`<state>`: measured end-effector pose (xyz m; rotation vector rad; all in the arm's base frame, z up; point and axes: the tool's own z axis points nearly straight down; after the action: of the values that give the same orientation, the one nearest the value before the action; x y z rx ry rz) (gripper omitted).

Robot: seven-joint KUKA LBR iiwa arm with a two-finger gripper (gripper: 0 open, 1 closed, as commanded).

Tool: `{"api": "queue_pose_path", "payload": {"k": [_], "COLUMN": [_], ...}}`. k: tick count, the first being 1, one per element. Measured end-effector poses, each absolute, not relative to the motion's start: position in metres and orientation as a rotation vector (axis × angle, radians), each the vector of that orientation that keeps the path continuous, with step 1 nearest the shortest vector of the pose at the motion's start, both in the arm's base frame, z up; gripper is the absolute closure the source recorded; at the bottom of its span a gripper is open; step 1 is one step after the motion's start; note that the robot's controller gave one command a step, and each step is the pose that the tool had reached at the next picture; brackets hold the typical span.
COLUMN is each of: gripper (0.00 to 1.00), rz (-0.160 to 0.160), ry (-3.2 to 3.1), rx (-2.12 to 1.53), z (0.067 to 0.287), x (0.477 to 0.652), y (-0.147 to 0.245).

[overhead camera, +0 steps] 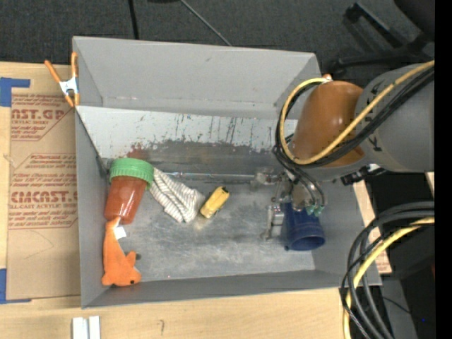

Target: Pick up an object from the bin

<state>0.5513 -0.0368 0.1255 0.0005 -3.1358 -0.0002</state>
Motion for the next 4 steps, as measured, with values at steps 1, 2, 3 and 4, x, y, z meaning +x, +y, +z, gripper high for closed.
{"api": "queue_pose_path", "payload": {"k": [1, 2, 3, 4], "gripper": [0.0, 0.0, 0.0, 1.0], "rz": [0.001, 0.003, -0.007, -0.002], "ry": [-3.143, -3.149, -3.139, -3.141], "rx": [0.001, -0.04, -0.07, 0.178], "z": [0.13, 0.102, 0.082, 0.071], "x": [0.553, 0.57, 0.572, 0.574], "y": [-0.037, 0.003, 0.036, 0.059]}}
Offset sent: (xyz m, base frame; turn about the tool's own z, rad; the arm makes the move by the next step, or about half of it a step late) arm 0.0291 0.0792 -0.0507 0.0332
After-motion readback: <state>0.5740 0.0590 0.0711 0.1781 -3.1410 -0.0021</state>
